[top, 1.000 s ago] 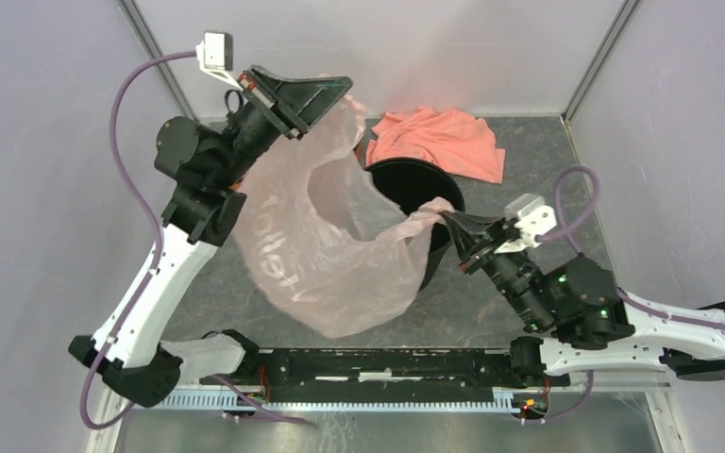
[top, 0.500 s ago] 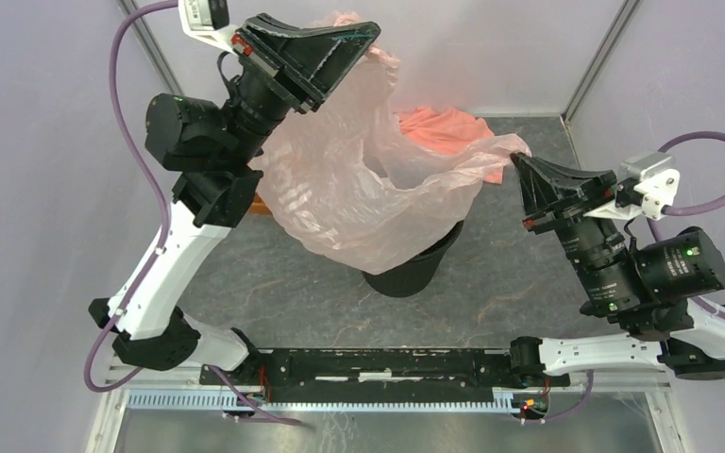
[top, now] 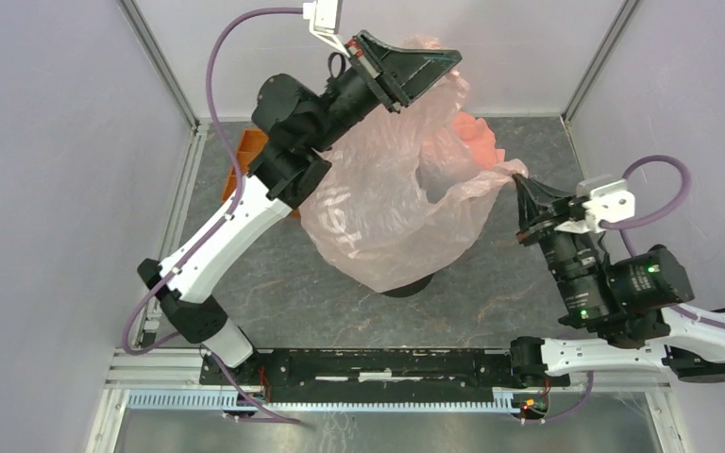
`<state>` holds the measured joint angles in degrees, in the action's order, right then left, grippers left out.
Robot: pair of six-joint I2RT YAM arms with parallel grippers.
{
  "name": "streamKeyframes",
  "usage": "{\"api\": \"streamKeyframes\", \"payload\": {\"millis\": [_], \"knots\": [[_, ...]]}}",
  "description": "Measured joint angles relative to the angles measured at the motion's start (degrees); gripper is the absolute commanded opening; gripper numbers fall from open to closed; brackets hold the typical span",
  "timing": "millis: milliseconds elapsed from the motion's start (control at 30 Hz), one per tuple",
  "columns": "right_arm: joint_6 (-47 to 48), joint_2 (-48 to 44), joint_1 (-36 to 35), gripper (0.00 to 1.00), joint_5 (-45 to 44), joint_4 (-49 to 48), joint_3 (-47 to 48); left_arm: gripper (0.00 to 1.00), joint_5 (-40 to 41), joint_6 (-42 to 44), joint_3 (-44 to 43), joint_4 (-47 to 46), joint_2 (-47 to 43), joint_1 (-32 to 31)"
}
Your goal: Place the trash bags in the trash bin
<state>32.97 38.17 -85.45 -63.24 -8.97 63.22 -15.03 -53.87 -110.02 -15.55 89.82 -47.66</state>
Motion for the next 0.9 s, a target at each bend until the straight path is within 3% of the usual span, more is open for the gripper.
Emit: {"api": "streamKeyframes", "payload": {"millis": [267, 433, 600, 767, 900], "knots": [[5.01, 0.13, 0.0, 0.01, 0.2, -4.7, 3.3, 0.02, 1.92, 5.99, -17.46, 3.06, 9.18, -1.25], [7.74, 2.75, 0.0, 0.01, 1.84, -6.69, 5.09, 0.02, 4.33, 8.7, -18.29, -0.81, 8.79, -1.25], [8.63, 2.97, 0.0, 0.0, 2.03, -8.02, 2.82, 0.02, 6.14, 9.84, -7.8, -3.48, 5.27, -1.36], [4.11, -0.04, 0.02, 0.0, 1.7, -8.13, -8.7, 0.02, 9.97, 9.88, 14.82, -5.62, -2.86, -1.46], [0.28, 3.61, 0.61, 0.0, 2.56, -6.99, -12.72, 0.02, 13.57, 11.56, 23.67, -3.93, -7.74, -1.6]]}}
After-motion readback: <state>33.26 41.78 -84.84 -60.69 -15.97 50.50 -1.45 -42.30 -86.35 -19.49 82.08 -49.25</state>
